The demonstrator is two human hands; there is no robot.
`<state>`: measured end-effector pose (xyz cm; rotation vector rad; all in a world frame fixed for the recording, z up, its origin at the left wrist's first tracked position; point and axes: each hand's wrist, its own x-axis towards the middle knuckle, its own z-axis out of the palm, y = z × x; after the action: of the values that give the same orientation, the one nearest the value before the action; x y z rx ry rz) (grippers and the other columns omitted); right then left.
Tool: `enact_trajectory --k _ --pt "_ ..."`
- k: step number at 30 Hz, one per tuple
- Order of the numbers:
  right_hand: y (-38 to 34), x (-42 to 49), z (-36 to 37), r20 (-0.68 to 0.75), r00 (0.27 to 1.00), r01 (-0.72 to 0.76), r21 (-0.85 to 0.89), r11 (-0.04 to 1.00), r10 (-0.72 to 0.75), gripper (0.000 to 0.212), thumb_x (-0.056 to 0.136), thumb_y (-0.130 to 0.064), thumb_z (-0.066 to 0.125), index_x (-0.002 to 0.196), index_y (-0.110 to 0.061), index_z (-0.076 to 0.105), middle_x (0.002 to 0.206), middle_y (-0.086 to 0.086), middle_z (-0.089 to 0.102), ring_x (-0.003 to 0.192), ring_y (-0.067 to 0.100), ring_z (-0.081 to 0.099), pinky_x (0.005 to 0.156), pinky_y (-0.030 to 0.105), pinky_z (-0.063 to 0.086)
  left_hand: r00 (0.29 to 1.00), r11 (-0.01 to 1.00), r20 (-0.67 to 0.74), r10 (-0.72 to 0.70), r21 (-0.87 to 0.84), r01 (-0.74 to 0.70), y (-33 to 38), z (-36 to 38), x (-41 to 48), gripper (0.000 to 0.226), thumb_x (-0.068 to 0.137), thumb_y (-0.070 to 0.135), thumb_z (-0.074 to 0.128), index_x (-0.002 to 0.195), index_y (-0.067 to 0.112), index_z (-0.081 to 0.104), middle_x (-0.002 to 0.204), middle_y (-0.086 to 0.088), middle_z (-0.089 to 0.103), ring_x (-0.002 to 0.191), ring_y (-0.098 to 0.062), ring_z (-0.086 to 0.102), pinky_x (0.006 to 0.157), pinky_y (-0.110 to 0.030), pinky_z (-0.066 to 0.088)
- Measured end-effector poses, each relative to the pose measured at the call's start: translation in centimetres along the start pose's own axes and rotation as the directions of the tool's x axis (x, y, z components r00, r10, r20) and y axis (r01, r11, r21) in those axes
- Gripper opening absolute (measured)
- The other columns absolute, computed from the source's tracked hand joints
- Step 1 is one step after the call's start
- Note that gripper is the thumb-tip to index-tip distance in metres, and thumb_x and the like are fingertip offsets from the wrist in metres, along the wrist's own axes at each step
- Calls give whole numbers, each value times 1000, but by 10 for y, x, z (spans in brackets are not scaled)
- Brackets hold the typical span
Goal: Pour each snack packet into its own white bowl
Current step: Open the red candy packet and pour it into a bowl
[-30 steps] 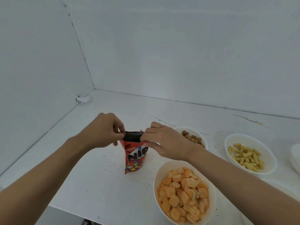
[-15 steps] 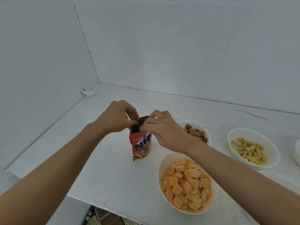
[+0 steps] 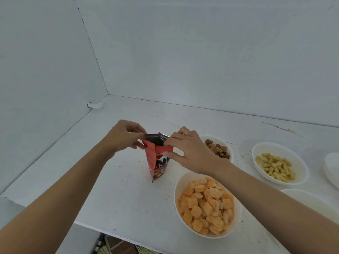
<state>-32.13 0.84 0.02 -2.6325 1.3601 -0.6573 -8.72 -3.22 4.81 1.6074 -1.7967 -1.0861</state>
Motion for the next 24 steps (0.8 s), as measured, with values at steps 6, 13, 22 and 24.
enact_trajectory --k 6,13,22,24 --pt "-4 2 4 -41 999 9 0 1000 -9 28 100 -45 42 110 -33 65 101 -16 62 107 16 45 90 40 35 999 996 17 -40 -78 41 -19 -2 -6 14 96 12 65 91 8 77 88 -8 78 71 -20 74 69 -28 56" --pt "-10 1 -3 0 991 129 -116 985 -130 8 101 -25 54 100 -26 62 98 -13 63 116 18 46 98 48 37 1000 994 24 20 -108 -17 -28 0 -16 19 99 24 63 93 11 75 91 -3 78 85 -17 76 78 -30 57" --pt "-20 3 3 -91 976 185 -132 974 -198 45 89 -4 69 124 -25 52 106 -4 74 123 20 48 111 54 33 995 932 48 93 -355 -70 -75 35 -53 28 100 42 54 127 38 58 127 13 67 119 -9 65 97 -38 56" --pt "-22 4 4 -93 970 210 -155 965 -226 45 86 -2 70 124 -23 56 102 -4 74 119 21 52 109 55 36 996 921 -12 90 -379 -88 -90 48 -63 30 97 37 61 127 33 57 128 10 66 119 -12 65 100 -42 55"
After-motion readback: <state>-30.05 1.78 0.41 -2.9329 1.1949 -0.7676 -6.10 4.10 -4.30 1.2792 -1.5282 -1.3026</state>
